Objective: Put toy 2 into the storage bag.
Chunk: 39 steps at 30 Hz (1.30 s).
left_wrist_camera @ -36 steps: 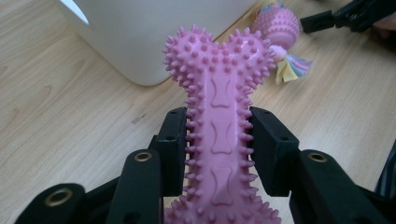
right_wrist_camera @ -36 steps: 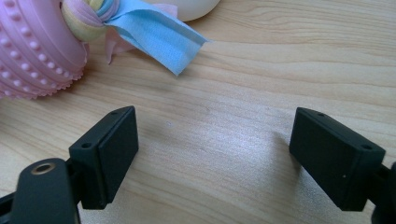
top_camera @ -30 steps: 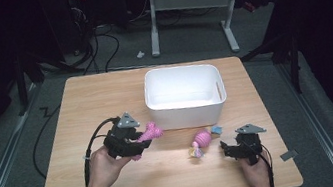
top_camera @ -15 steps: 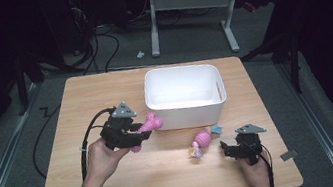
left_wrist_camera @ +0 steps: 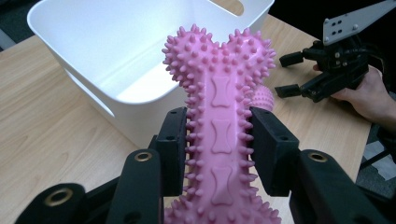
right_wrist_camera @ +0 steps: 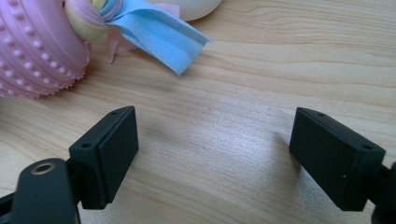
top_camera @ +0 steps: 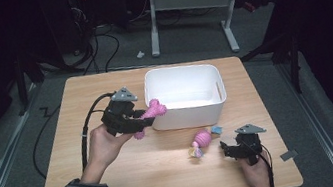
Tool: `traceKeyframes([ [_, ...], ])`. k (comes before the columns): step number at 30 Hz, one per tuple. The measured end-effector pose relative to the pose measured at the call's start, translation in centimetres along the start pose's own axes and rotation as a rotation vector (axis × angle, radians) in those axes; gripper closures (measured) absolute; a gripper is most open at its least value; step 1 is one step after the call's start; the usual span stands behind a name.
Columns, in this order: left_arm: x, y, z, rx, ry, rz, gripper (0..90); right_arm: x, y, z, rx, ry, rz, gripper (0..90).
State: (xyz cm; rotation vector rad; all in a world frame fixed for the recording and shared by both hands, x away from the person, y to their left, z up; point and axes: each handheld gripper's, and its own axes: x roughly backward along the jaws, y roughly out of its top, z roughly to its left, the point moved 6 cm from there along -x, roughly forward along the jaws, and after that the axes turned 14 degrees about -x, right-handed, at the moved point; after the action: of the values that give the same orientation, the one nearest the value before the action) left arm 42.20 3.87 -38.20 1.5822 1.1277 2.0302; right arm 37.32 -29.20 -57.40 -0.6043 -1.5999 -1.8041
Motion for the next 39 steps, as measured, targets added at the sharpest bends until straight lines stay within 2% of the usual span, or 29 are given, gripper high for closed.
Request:
traceKeyframes([
  [19,-0.3,2.0,1.7,0.009,0.004,-0.018,59.2,0.0,0.0,0.1,-0.006,0.000,0.000,15.7],
  [21,-0.5,2.4,1.9,0.015,-0.004,-0.028,59.2,0.0,0.0,0.1,-0.006,0.000,0.000,15.7],
  [27,-1.5,3.3,2.5,-0.004,0.002,-0.012,59.2,-0.1,0.1,0.1,-0.003,0.001,-0.001,15.7],
  [31,-2.3,4.2,3.0,0.018,-0.022,-0.023,59.2,-0.1,0.1,0.1,-0.001,0.002,0.001,15.7],
  [32,-2.6,5.0,3.0,0.006,-0.025,-0.032,59.2,-0.1,0.0,0.1,0.000,0.003,0.002,15.7],
  [33,-2.6,5.0,3.0,0.006,-0.025,-0.032,59.2,-0.1,0.0,0.1,0.000,0.003,0.002,15.7],
  [35,-3.3,6.1,2.8,-0.030,-0.019,-0.021,59.2,-0.1,0.1,0.1,-0.001,0.003,0.002,15.6],
  [39,-3.9,6.9,2.8,-0.042,-0.014,-0.013,59.2,-0.1,0.1,0.1,-0.001,0.003,0.001,15.6],
])
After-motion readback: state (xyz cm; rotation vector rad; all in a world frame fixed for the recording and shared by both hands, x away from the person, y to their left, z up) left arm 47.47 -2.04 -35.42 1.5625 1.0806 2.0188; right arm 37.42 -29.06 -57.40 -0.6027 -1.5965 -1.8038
